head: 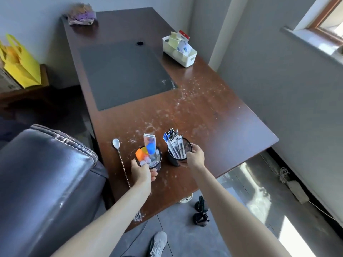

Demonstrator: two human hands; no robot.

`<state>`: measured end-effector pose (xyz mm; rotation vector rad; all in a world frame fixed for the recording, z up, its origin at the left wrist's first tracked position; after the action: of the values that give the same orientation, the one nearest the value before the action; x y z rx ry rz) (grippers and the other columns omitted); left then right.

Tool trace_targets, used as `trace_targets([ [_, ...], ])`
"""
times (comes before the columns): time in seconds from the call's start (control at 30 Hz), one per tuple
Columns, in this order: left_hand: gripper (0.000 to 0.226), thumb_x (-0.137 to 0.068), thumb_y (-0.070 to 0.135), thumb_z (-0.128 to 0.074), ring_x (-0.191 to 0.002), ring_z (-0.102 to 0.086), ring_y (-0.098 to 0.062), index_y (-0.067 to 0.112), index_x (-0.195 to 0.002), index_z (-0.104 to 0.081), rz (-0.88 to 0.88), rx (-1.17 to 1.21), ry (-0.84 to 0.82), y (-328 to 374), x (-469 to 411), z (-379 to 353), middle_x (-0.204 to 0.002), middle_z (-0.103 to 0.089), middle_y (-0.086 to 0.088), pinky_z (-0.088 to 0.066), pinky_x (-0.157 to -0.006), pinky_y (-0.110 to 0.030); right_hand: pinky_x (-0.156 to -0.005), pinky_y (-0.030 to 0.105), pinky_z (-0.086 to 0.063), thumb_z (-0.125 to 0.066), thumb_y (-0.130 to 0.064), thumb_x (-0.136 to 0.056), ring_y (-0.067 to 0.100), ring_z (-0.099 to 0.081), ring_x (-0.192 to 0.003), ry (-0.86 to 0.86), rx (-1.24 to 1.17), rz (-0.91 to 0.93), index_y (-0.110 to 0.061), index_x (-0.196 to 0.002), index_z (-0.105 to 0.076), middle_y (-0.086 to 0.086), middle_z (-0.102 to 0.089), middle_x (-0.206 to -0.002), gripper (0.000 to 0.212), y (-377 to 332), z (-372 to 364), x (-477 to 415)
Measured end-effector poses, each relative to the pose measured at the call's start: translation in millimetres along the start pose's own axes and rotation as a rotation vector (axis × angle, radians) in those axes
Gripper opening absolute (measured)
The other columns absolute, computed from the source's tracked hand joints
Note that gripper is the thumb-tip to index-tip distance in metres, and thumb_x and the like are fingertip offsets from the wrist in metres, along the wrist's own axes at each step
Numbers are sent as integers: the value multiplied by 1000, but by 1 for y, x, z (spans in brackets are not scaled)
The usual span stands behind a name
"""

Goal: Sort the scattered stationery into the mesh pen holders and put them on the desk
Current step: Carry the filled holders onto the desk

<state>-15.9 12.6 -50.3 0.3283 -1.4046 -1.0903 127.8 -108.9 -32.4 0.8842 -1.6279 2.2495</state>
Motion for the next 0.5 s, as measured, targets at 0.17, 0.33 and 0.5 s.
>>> trace_targets([
  [0.17,29,-99,15,-32,-42,-56,-16,18,-126,-44,-1,-2,4,-5,2,-2,-67,-64,-10,-44,-41,-21,-40,26,-52,-33,8,-83,19,-65,-46,6,30,-1,-11,-126,-51,17,-66,-108,50,7,-3,-11],
  [0.33,35,-97,8,-34,-41,-58,-17,20,-130,-37,31,10,-66,-11,1,-5,-71,-65,-14,-46,-39,-20,-45,30,-57,-36,3,-90,18,-66,-48,-14,33,28,-13,-136,-45,16,-65,-110,50,10,-1,-12],
  [0.5,51,-96,15,-47,-46,-58,-20,20,-139,-21,71,121,-52,-17,16,-7,-73,-61,-13,-47,-41,-22,-67,41,-60,-47,-21,-95,27,-71,-70,58,8,79,-19,-129,-49,5,-61,-110,34,17,9,-9],
])
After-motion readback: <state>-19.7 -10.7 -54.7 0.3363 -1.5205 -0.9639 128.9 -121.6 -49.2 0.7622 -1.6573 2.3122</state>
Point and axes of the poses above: each hand's wrist, its own x-axis away from the middle knuckle, its own z-axis out of the back of the hand, y = z × x, the point moved 4 cm from there along -x, towards the middle knuckle
